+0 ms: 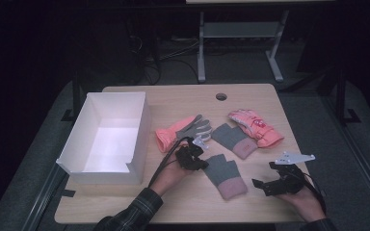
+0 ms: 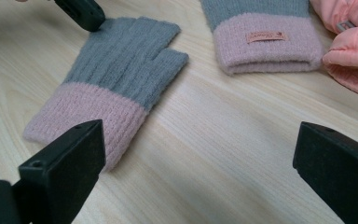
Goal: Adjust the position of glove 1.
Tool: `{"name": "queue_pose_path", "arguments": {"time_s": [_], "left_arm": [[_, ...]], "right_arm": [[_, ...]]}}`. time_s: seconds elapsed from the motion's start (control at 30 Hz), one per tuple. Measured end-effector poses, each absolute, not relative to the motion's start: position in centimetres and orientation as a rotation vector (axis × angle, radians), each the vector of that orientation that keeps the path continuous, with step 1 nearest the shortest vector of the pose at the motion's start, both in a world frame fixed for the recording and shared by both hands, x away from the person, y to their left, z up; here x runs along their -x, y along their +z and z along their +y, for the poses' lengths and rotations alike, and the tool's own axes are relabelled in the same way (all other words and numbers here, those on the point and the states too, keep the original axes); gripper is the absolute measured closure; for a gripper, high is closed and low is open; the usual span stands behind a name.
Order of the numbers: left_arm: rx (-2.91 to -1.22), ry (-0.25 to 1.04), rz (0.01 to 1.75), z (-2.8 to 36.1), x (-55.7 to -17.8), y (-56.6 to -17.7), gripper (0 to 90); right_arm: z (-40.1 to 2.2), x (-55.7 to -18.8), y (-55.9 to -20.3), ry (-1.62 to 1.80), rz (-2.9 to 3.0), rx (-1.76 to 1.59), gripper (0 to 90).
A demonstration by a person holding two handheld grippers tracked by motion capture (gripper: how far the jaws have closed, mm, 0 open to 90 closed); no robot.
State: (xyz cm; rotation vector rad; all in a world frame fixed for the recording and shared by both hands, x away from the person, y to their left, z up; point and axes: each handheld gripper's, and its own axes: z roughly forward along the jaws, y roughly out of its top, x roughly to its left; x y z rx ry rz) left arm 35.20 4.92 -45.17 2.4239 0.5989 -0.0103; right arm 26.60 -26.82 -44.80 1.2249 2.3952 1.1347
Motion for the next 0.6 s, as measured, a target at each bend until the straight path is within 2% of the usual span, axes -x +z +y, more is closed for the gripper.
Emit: {"name": "queue_pose_path", "arguments": {"time_s": [0.13, 0.4, 0.6], "left_arm": [[-2.474, 0.010, 0.565, 5.1, -34.6, -45.5, 89.9], [-2.414, 0.006, 0.569, 4.1, -35.3, -44.8, 89.9], [-2.445, 0.017, 0.573, 3.9, -35.3, -45.2, 89.9]], "right_arm": [[-26.9, -26.5, -44.8, 1.133, 2.390, -1.224, 2.2], [-26.9, -26.6, -44.8, 1.129, 2.391, -1.226, 2.3], [-27.0, -26.5, -44.7, 1.135, 2.384, -1.234, 2.3]]}}
